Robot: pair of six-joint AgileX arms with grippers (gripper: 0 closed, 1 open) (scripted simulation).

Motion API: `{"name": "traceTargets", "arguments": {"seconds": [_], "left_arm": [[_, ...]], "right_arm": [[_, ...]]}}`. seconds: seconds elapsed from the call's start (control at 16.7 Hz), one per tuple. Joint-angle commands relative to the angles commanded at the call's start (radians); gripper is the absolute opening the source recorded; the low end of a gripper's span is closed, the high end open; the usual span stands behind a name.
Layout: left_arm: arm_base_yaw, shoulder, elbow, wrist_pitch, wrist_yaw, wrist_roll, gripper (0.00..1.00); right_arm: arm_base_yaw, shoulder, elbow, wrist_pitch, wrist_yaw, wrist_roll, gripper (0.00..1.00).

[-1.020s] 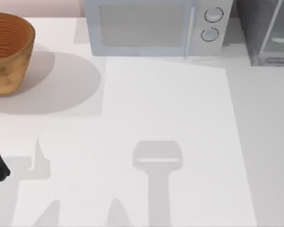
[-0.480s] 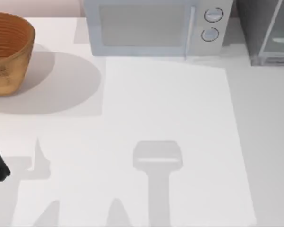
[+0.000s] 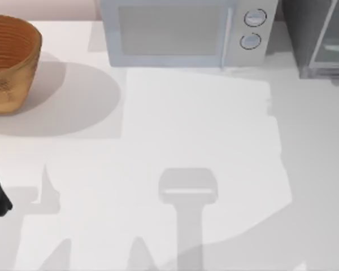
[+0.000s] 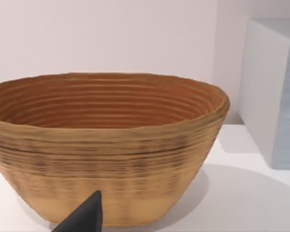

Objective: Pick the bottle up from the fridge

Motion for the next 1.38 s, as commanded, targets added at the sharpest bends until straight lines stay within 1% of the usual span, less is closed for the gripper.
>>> {"name": "traceTargets", "arguments": {"seconds": [0.36, 0.78, 1.08, 1.38], "left_arm": [[0.000, 0.000, 0.000, 0.000, 0.000, 0.000, 1.00], [0.000, 0.000, 0.000, 0.000, 0.000, 0.000, 1.00], [0.000, 0.000, 0.000, 0.000, 0.000, 0.000, 1.00], [0.000, 0.000, 0.000, 0.000, 0.000, 0.000, 1.00]], "right_arm": [[-0.002, 0.008, 0.014, -0.007, -0.001, 0.000, 1.00], [0.023, 0.138, 0.271, -0.130, 0.025, -0.001, 1.00], [0.027, 0.151, 0.297, -0.147, 0.029, -0.002, 1.00], [0.027, 0.151, 0.297, -0.147, 0.029, -0.002, 0.62]]}}
